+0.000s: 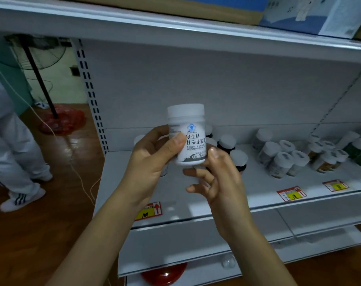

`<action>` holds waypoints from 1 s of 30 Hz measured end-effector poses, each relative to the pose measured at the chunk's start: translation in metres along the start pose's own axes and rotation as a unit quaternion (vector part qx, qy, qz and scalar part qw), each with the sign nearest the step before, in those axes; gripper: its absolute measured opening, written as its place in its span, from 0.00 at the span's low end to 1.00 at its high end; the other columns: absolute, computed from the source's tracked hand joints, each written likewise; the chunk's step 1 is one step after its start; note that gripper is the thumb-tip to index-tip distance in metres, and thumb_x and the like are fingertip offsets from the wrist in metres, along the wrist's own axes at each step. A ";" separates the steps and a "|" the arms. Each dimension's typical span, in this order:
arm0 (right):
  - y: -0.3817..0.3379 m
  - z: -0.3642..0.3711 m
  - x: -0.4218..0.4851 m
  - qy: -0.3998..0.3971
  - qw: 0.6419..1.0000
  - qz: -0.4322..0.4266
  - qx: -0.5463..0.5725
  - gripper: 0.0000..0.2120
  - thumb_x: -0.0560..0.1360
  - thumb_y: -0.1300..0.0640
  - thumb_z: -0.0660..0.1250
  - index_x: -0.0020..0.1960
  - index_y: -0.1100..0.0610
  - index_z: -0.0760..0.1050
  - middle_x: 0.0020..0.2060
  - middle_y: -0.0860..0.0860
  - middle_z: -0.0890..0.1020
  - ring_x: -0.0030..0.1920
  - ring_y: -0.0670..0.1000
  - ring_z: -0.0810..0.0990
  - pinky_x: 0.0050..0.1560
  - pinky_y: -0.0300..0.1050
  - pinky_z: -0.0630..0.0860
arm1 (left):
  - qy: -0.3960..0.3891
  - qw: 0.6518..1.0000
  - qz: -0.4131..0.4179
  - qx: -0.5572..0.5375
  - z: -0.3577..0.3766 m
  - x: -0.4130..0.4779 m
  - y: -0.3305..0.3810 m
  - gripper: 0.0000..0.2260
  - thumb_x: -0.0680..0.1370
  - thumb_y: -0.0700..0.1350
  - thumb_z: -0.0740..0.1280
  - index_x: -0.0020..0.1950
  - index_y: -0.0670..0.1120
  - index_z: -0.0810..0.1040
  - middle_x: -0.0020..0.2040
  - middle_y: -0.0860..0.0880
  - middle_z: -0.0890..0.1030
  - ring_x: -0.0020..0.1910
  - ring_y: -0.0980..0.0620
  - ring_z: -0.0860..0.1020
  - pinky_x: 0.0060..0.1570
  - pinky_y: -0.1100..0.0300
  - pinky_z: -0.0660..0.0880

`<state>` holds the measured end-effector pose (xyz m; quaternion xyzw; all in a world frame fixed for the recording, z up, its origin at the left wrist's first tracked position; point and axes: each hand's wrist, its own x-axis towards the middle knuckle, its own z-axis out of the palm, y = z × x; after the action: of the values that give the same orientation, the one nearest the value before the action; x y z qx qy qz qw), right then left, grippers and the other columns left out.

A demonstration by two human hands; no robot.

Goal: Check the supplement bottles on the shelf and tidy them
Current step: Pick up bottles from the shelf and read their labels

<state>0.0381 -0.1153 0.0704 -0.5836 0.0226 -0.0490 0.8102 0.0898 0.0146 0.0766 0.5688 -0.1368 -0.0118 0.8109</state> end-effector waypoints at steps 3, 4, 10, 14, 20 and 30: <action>-0.004 0.001 -0.005 0.005 0.998 -0.052 -0.030 0.20 0.71 0.49 0.68 0.62 0.50 0.74 0.52 0.50 0.84 0.51 0.52 0.83 0.41 0.43 0.80 | -0.018 1.000 0.012 0.013 0.003 -0.004 -0.002 0.13 0.70 0.48 0.69 0.54 0.47 0.79 0.49 0.47 0.85 0.50 0.48 0.83 0.48 0.59 0.79; -0.005 0.002 -0.007 0.001 0.997 -0.061 -0.037 0.20 0.70 0.50 0.68 0.62 0.50 0.75 0.51 0.49 0.84 0.52 0.51 0.83 0.42 0.44 0.80 | -0.021 1.000 0.016 0.015 0.003 -0.004 -0.003 0.14 0.69 0.48 0.70 0.53 0.47 0.79 0.49 0.47 0.85 0.50 0.49 0.83 0.47 0.60 0.79; -0.002 0.006 -0.011 0.011 0.992 -0.095 -0.077 0.24 0.66 0.51 0.75 0.61 0.49 0.75 0.50 0.47 0.84 0.50 0.48 0.83 0.51 0.48 0.81 | -0.020 1.000 0.017 -0.004 0.000 -0.006 -0.003 0.21 0.63 0.54 0.75 0.53 0.48 0.80 0.50 0.46 0.85 0.51 0.47 0.83 0.46 0.61 0.79; 0.004 0.013 -0.012 0.042 0.990 -0.115 -0.075 0.23 0.66 0.54 0.78 0.58 0.50 0.76 0.48 0.48 0.84 0.49 0.47 0.82 0.47 0.42 0.80 | -0.029 0.998 -0.018 -0.048 -0.006 -0.012 -0.005 0.25 0.70 0.59 0.73 0.59 0.44 0.78 0.56 0.41 0.82 0.57 0.42 0.80 0.58 0.48 0.77; 0.015 0.021 -0.015 0.050 0.988 -0.128 -0.074 0.23 0.64 0.56 0.75 0.58 0.53 0.76 0.48 0.45 0.83 0.49 0.45 0.82 0.43 0.35 0.77 | -0.015 0.993 -0.061 -0.095 -0.011 -0.017 -0.009 0.12 0.76 0.49 0.62 0.52 0.47 0.83 0.53 0.43 0.84 0.54 0.47 0.81 0.61 0.46 0.73; 0.013 0.019 -0.007 -0.083 0.955 0.165 0.231 0.20 0.70 0.45 0.65 0.52 0.59 0.82 0.43 0.58 0.83 0.38 0.52 0.81 0.37 0.41 0.76 | -0.028 0.991 -0.090 -0.098 -0.020 -0.017 -0.011 0.15 0.74 0.51 0.63 0.53 0.47 0.84 0.50 0.41 0.82 0.48 0.46 0.79 0.43 0.61 0.79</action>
<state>0.0339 -0.0923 0.0644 -0.3707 0.0395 0.1297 0.9188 0.0799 0.0323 0.0561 0.4959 -0.1059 -0.1143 0.8543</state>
